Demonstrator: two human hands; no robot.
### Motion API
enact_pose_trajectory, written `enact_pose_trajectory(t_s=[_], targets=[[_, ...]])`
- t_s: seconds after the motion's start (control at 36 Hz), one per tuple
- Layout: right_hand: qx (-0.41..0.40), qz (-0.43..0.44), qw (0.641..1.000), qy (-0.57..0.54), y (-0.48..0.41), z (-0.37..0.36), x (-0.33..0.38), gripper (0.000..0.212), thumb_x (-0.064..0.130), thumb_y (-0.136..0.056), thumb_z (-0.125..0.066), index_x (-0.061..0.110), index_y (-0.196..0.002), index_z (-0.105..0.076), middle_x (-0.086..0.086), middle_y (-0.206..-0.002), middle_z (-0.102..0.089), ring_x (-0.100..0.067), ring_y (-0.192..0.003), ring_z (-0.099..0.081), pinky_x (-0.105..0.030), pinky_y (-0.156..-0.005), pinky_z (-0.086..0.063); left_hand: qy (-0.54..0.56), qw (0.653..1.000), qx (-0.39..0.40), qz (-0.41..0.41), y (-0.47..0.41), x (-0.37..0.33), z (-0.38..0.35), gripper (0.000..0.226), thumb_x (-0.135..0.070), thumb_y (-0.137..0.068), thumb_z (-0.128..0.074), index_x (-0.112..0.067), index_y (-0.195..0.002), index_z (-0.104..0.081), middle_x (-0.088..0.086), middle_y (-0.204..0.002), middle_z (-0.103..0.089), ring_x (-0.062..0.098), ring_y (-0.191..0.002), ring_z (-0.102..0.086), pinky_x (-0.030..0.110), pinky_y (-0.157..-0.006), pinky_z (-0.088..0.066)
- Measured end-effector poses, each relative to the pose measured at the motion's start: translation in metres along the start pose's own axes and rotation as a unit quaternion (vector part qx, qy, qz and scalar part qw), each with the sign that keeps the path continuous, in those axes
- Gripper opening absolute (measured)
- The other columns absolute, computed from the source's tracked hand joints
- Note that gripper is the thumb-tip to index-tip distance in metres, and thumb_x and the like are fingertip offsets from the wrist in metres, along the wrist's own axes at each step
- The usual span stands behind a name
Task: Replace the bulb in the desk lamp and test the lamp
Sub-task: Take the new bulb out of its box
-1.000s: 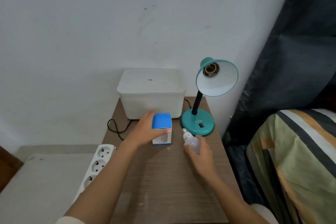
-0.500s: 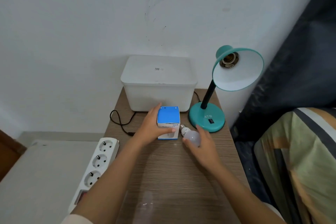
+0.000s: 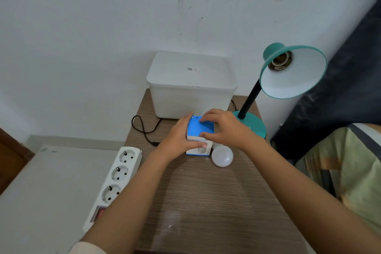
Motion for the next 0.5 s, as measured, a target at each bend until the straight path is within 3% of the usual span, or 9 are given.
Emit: enact_pose_trajectory(t_s=[0.17, 0.31, 0.42, 0.5], targets=[[0.065, 0.008, 0.998, 0.026, -0.01, 0.012, 0.008, 0.049, 0.032, -0.078, -0.07, 0.013, -0.123, -0.06, -0.003, -0.123, -0.057, -0.019, -0.109, -0.055, -0.033, -0.091, -0.048, -0.003, 1.0, 0.007, -0.003, -0.001, 0.002, -0.001, 0.107, -0.045, -0.066, -0.08, -0.023, -0.148, -0.015, -0.003, -0.153, -0.025, 0.014, -0.137, -0.03, 0.024, -0.101, -0.029], [0.05, 0.043, 0.994, 0.083, -0.008, 0.008, 0.011, 0.043, 0.029, -0.084, -0.064, 0.01, -0.122, -0.06, -0.007, -0.127, -0.06, -0.022, -0.113, -0.056, -0.036, -0.094, -0.047, 0.003, 1.0, 0.01, 0.001, -0.002, 0.003, 0.0, 0.106, -0.04, -0.068, -0.08, -0.023, -0.148, -0.013, -0.003, -0.153, -0.025, 0.014, -0.136, -0.03, 0.025, -0.103, -0.03], [-0.062, 0.085, 0.992, 0.066, 0.003, 0.001, 0.009, 0.026, 0.02, -0.086, -0.059, 0.006, -0.105, -0.07, -0.013, -0.101, -0.073, -0.026, -0.092, -0.066, -0.04, -0.081, -0.055, 0.024, 1.0, 0.018, 0.003, -0.003, 0.003, 0.003, 0.107, -0.036, -0.07, -0.08, -0.025, -0.149, -0.009, -0.003, -0.154, -0.025, 0.013, -0.138, -0.028, 0.023, -0.105, -0.028], [-0.175, 0.005, 0.982, -0.066, -0.001, 0.008, 0.005, 0.022, 0.015, -0.089, -0.057, 0.006, -0.104, -0.071, -0.008, -0.099, -0.075, -0.013, -0.086, -0.066, -0.017, -0.078, -0.051, 0.032, 0.999, 0.024, 0.002, -0.003, 0.003, 0.003, 0.112, -0.044, -0.063, -0.082, -0.038, -0.147, -0.008, -0.004, -0.151, -0.033, 0.014, -0.135, -0.035, 0.039, -0.111, -0.034]])
Point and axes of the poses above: each hand's wrist, its own y-axis away from the middle knuckle, its own z-axis out of the back of the hand, x = y × z, the point moved 1 cm from there along -y, towards the middle knuckle
